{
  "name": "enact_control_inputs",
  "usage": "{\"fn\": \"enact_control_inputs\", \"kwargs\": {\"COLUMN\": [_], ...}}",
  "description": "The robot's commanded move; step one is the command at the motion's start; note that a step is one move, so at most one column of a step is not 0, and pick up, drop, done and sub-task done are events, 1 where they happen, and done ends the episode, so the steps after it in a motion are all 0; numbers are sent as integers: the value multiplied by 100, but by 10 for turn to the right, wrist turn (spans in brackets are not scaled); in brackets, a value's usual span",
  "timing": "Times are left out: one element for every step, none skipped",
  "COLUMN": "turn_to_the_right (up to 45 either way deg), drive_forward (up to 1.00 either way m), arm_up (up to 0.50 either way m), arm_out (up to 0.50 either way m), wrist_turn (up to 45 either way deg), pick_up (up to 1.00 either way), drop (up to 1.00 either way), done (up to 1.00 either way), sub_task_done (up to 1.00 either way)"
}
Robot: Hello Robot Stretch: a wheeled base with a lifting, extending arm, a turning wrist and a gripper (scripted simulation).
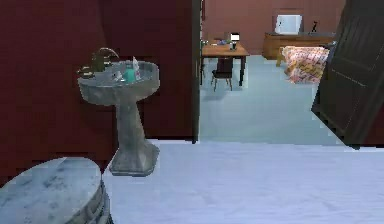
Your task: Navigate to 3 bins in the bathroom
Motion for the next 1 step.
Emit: {"fn": "enact_control_inputs", "kwargs": {"turn_to_the_right": [450], "drive_forward": [0], "arm_up": [0], "arm_out": [0], "wrist_turn": [0], "pick_up": [0], "drop": [0], "done": [0], "sub_task_done": [0]}}
